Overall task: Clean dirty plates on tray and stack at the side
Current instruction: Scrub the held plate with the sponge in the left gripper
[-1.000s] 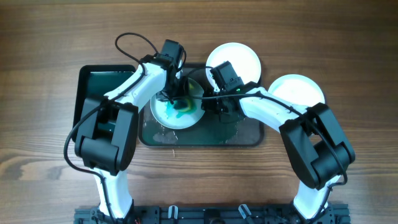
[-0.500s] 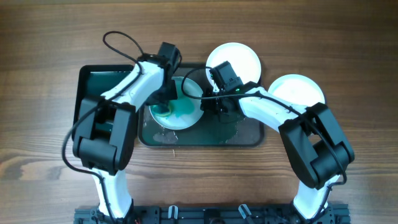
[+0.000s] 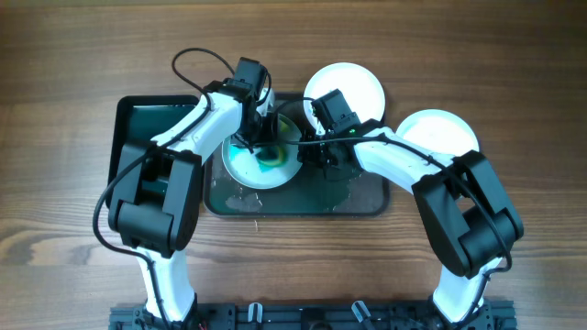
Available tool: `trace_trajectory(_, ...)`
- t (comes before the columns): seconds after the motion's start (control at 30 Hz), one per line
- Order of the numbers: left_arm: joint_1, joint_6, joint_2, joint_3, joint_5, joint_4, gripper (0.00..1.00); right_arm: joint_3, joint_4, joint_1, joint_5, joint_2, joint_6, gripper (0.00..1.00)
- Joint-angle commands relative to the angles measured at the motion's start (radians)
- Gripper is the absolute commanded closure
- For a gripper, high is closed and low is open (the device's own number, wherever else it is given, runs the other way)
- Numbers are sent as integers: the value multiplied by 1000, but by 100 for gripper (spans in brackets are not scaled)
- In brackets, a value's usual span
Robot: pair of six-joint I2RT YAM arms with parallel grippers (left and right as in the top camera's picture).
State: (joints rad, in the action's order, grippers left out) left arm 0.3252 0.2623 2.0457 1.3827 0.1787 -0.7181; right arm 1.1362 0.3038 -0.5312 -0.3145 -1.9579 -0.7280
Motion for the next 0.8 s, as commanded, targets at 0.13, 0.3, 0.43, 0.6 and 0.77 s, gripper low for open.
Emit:
trace_trajectory(0.13, -6, 296, 19, -6, -543, -46, 96, 13, 8, -1, -23, -13, 21, 96)
trace_trajectory(0.3, -4, 291, 19, -6, -318, -250, 96, 13, 7, -1, -19, -13, 19, 96)
trace_trajectory(0.43, -3, 156, 19, -6, -147, -364, 96, 13, 6, -1, -20, -13, 19, 96)
trace_trajectory(0.6, -3, -144, 19, -6, 224, -349, 96, 13, 5, -1, -21, -13, 18, 96)
trace_trajectory(0.77, -3, -154, 19, -6, 311, -267, 96, 13, 8, -1, -21, -13, 18, 96)
